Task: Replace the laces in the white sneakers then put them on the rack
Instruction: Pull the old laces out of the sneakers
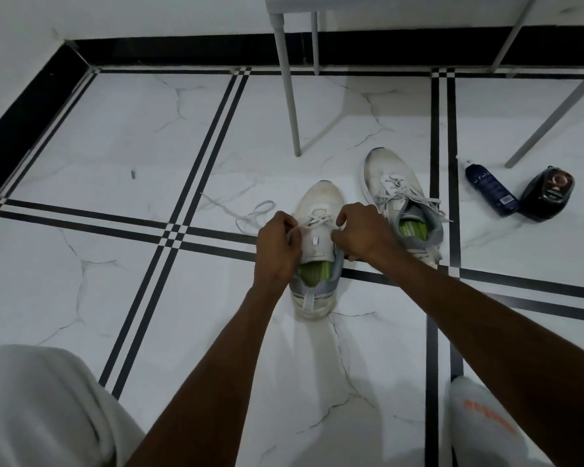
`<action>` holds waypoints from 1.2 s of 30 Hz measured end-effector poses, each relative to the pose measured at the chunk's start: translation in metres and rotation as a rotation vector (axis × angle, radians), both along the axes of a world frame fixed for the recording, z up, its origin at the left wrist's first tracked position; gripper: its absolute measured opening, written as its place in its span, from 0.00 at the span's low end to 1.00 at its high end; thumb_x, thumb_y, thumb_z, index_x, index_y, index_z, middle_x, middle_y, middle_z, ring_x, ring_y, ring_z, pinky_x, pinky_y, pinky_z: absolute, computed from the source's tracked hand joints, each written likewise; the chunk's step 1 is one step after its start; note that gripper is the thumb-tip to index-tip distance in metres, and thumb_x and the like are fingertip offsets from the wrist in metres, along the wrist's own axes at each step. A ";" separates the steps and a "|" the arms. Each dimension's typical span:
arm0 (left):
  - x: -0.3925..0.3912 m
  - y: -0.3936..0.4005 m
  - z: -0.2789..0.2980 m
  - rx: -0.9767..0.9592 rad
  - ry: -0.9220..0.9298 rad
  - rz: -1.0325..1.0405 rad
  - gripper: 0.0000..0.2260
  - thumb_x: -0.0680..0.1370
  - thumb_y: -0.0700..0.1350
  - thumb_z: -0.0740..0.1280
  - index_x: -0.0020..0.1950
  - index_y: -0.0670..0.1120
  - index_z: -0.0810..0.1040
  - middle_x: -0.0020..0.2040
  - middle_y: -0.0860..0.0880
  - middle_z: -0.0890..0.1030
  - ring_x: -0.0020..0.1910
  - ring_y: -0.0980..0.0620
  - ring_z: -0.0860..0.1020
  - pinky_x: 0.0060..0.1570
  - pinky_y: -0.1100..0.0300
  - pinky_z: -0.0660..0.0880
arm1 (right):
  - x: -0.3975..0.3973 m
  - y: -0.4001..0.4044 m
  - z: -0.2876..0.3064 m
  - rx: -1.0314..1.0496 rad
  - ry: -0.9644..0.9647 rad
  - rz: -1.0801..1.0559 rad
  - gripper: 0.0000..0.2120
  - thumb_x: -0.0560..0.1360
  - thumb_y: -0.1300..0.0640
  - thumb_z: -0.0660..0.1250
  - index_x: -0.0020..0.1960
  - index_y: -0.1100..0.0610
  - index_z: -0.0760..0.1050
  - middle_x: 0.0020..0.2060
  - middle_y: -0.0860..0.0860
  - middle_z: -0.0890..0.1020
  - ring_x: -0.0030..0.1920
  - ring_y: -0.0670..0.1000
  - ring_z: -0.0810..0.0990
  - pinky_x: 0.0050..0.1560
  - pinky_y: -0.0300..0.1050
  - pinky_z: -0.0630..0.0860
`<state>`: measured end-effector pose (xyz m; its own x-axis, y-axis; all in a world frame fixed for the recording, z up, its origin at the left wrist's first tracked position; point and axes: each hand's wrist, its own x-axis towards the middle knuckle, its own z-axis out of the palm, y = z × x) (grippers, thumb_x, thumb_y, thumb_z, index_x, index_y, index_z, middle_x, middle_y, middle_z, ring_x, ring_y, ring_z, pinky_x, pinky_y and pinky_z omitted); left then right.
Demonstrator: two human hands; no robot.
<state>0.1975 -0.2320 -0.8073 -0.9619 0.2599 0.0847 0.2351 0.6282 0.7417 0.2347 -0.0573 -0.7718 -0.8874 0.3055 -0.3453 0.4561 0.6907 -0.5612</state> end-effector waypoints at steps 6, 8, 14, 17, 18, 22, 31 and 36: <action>0.002 -0.004 -0.005 0.036 -0.062 0.134 0.01 0.77 0.38 0.70 0.45 0.41 0.80 0.38 0.51 0.81 0.36 0.58 0.78 0.37 0.67 0.72 | 0.008 -0.020 -0.006 0.313 0.134 0.045 0.28 0.72 0.67 0.64 0.70 0.52 0.66 0.63 0.58 0.68 0.60 0.63 0.72 0.50 0.56 0.72; 0.006 0.000 -0.006 0.122 -0.130 0.206 0.05 0.78 0.43 0.72 0.45 0.42 0.82 0.38 0.53 0.82 0.38 0.59 0.80 0.40 0.68 0.75 | 0.010 -0.023 -0.010 0.390 0.161 0.185 0.28 0.71 0.66 0.66 0.68 0.50 0.70 0.64 0.55 0.69 0.62 0.61 0.69 0.54 0.57 0.70; 0.012 0.003 -0.012 0.241 -0.210 0.137 0.07 0.79 0.46 0.72 0.49 0.42 0.84 0.43 0.50 0.86 0.43 0.55 0.84 0.48 0.53 0.83 | -0.009 -0.023 -0.014 0.419 0.158 0.343 0.11 0.78 0.52 0.66 0.59 0.48 0.81 0.60 0.52 0.73 0.62 0.57 0.68 0.57 0.55 0.66; 0.015 0.003 -0.010 0.247 -0.194 0.111 0.07 0.79 0.46 0.72 0.48 0.43 0.84 0.42 0.51 0.86 0.43 0.56 0.84 0.48 0.56 0.82 | -0.011 -0.023 -0.009 0.446 0.203 0.336 0.10 0.79 0.56 0.63 0.56 0.53 0.81 0.57 0.53 0.75 0.60 0.57 0.72 0.55 0.52 0.67; 0.014 0.001 -0.010 0.252 -0.184 0.109 0.06 0.78 0.45 0.72 0.47 0.43 0.84 0.42 0.51 0.85 0.42 0.56 0.83 0.46 0.58 0.82 | -0.010 -0.017 -0.008 0.421 0.244 0.240 0.10 0.80 0.58 0.61 0.56 0.57 0.80 0.56 0.55 0.77 0.58 0.58 0.74 0.55 0.52 0.69; 0.013 -0.004 -0.009 0.240 -0.178 0.132 0.03 0.77 0.41 0.72 0.46 0.42 0.83 0.40 0.50 0.85 0.40 0.56 0.83 0.44 0.62 0.79 | -0.016 0.031 -0.013 0.285 0.327 -0.258 0.10 0.79 0.59 0.63 0.56 0.63 0.77 0.57 0.61 0.76 0.54 0.60 0.79 0.55 0.50 0.76; 0.013 0.000 -0.009 0.210 -0.154 0.109 0.04 0.77 0.42 0.73 0.46 0.42 0.83 0.40 0.51 0.85 0.39 0.58 0.83 0.42 0.66 0.78 | -0.015 -0.025 -0.027 0.365 0.251 0.332 0.09 0.78 0.55 0.66 0.54 0.55 0.83 0.57 0.54 0.76 0.60 0.57 0.72 0.54 0.48 0.70; 0.013 -0.004 -0.011 0.212 -0.138 0.123 0.02 0.77 0.39 0.72 0.45 0.41 0.83 0.38 0.52 0.84 0.38 0.59 0.82 0.41 0.67 0.77 | -0.017 -0.012 -0.018 0.394 0.386 0.260 0.08 0.76 0.60 0.63 0.52 0.61 0.78 0.54 0.58 0.76 0.54 0.58 0.74 0.50 0.52 0.72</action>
<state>0.2104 -0.2364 -0.8182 -0.9913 0.1313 -0.0093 0.0544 0.4729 0.8794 0.2172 -0.0691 -0.7897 -0.9886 0.1015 0.1113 0.0592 0.9413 -0.3323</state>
